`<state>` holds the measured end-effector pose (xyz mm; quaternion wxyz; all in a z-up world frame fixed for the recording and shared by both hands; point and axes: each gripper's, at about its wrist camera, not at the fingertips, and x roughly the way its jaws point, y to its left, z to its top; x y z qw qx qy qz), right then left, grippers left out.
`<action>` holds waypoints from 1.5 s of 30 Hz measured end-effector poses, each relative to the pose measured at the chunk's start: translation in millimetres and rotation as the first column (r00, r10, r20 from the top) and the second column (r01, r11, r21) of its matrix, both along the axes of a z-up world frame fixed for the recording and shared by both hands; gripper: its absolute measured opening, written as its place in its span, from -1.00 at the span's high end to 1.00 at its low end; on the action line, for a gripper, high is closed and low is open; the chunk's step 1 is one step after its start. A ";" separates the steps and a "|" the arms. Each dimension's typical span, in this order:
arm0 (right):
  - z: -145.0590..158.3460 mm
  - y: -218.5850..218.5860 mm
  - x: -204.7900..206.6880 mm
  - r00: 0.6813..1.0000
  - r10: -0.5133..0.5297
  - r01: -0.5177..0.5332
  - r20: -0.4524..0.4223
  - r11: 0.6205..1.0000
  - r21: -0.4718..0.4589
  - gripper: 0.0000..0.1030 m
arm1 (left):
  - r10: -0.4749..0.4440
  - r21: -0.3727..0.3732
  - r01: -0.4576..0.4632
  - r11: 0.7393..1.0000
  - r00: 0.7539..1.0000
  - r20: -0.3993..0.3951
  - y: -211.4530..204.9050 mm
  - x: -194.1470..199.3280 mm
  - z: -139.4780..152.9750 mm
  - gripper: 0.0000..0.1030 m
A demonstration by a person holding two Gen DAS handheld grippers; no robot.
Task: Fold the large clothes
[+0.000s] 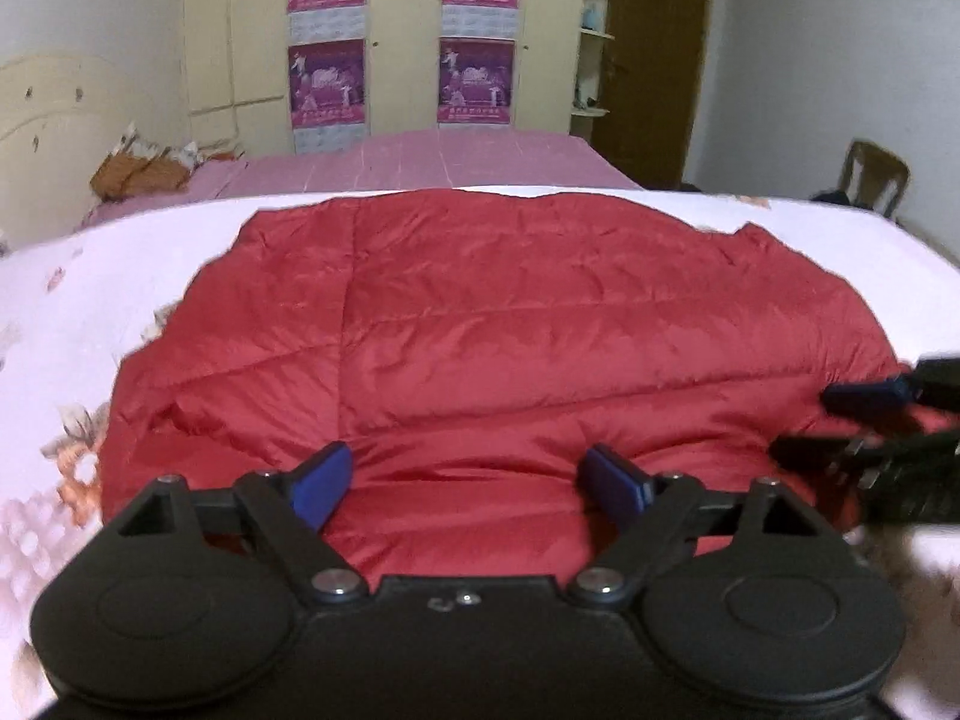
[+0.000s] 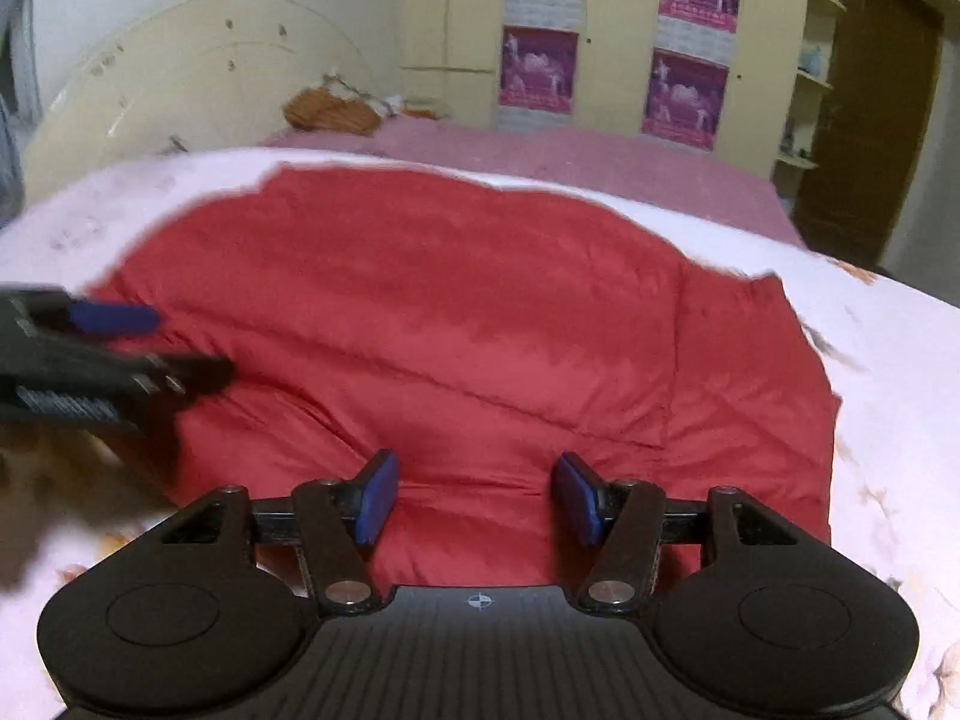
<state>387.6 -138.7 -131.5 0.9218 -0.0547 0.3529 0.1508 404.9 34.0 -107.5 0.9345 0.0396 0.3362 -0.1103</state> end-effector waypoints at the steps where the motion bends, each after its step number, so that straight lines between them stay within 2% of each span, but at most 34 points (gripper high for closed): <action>1: 1.7 -2.7 -0.9 1.000 -0.019 0.019 0.002 1.000 -0.005 -0.10 | 0.017 0.020 -0.018 1.000 1.000 0.006 2.6 -2.3 2.2 -0.68; 3: 10.0 -16.5 -7.9 0.998 -0.068 0.068 0.017 0.997 0.021 -0.10 | 0.078 0.041 -0.079 0.996 0.997 0.019 20.0 -11.1 4.9 -0.72; 5: 16.4 -45.2 -18.5 0.990 -0.138 0.138 -0.005 0.984 0.111 -0.11 | 0.160 0.046 -0.161 0.986 0.987 0.031 40.1 -24.4 9.5 -0.79; 7: 21.3 -77.5 -34.2 0.970 -0.237 0.242 -0.048 0.947 0.211 -0.11 | 0.229 0.012 -0.229 0.973 0.973 0.030 65.0 -36.5 13.1 -0.81; 10: 20.3 -123.0 -57.8 0.931 -0.335 0.365 -0.146 0.855 0.369 -0.11 | 0.333 -0.123 -0.333 0.935 0.943 -0.021 99.6 -59.0 17.0 -0.77; 12: 16.7 -141.3 -69.3 0.905 -0.373 0.425 -0.202 0.793 0.436 -0.11 | 0.382 -0.243 -0.386 0.890 0.922 -0.066 116.1 -70.6 15.1 -0.71; 13: 14.4 -151.2 -72.1 0.892 -0.384 0.452 -0.238 0.758 0.471 -0.11 | 0.395 -0.310 -0.406 0.860 0.913 -0.101 122.6 -72.5 12.7 -0.67; 15: 3.7 -159.8 -75.4 0.866 -0.394 0.501 -0.309 0.682 0.533 -0.11 | 0.403 -0.456 -0.440 0.774 0.897 -0.183 131.5 -74.3 1.7 -0.58; 17: -1.1 -162.0 -80.3 0.850 -0.393 0.527 -0.352 0.621 0.580 -0.11 | 0.401 -0.559 -0.472 0.682 0.880 -0.254 137.4 -72.3 -10.4 -0.52; 18: -6.4 -162.6 -79.4 0.838 -0.395 0.546 -0.377 0.583 0.602 -0.12 | 0.398 -0.593 -0.479 0.648 0.876 -0.272 139.3 -70.3 -15.3 -0.50; 19: -9.0 -164.1 -78.2 0.829 -0.397 0.558 -0.394 0.557 0.615 -0.13 | 0.399 -0.615 -0.486 0.621 0.872 -0.286 139.3 -65.4 -18.9 -0.47; 21: -12.2 -169.0 -78.9 0.823 -0.401 0.564 -0.402 0.501 0.656 -0.49 | 0.405 -0.634 -0.499 0.591 0.863 -0.302 140.5 -58.6 -26.9 -0.47; 23: -14.3 -179.1 -75.3 0.819 -0.406 0.568 -0.406 0.470 0.675 -0.50 | 0.414 -0.644 -0.505 0.575 0.858 -0.303 142.2 -48.9 -31.4 -0.47; 28: -19.7 -179.0 -61.9 0.817 -0.403 0.565 -0.411 0.421 0.710 -0.49 | 0.426 -0.661 -0.501 0.559 0.857 -0.289 144.6 -24.3 -35.5 -0.46; 31: -22.7 -175.7 -48.4 0.817 -0.414 0.562 -0.400 0.422 0.711 -0.48 | 0.434 -0.665 -0.499 0.556 0.856 -0.280 145.0 -9.2 -37.1 -0.44; 32: -23.7 -173.7 -43.3 0.818 -0.418 0.562 -0.396 0.432 0.706 -0.39 | 0.435 -0.661 -0.499 0.560 0.856 -0.277 144.8 -6.9 -36.7 -0.38; 33: -24.6 -171.9 -38.0 0.817 -0.421 0.564 -0.393 0.446 0.695 -0.27 | 0.438 -0.652 -0.501 0.569 0.856 -0.276 144.4 -4.3 -36.5 -0.35; 35: -26.8 -170.1 -29.3 0.817 -0.427 0.564 -0.387 0.457 0.688 -0.18 | 0.444 -0.623 -0.510 0.593 0.853 -0.275 142.6 6.2 -34.3 -0.14; 36: -26.4 -169.4 -25.0 0.818 -0.425 0.564 -0.387 0.467 0.681 -0.07 | 0.446 -0.599 -0.514 0.614 0.852 -0.273 140.8 10.5 -32.6 -0.07; 37: -26.4 -168.5 -22.2 0.819 -0.423 0.565 -0.388 0.481 0.670 0.05 | 0.442 -0.576 -0.508 0.641 0.857 -0.265 138.2 15.1 -30.4 0.18; 38: -26.7 -167.9 -18.4 0.826 -0.407 0.559 -0.390 0.496 0.665 0.30 | 0.432 -0.561 -0.501 0.660 0.863 -0.262 136.0 19.7 -28.9 0.30; 39: -27.4 -167.2 -15.7 0.833 -0.392 0.550 -0.390 0.506 0.665 0.49 | 0.433 -0.547 -0.500 0.672 0.863 -0.258 134.3 20.7 -27.1 0.35; 41: -20.3 -165.5 -15.4 0.849 -0.381 0.527 -0.367 0.543 0.654 0.64 | 0.430 -0.516 -0.486 0.705 0.872 -0.234 131.2 19.1 -19.8 0.53; 43: -10.1 -164.7 -20.0 0.861 -0.379 0.506 -0.339 0.569 0.648 0.69 | 0.420 -0.504 -0.466 0.727 0.883 -0.210 128.7 13.4 -12.2 0.60; 45: -0.8 -165.9 -26.6 0.868 -0.381 0.493 -0.319 0.579 0.649 0.71 | 0.413 -0.494 -0.456 0.741 0.888 -0.200 124.5 7.6 -4.5 0.61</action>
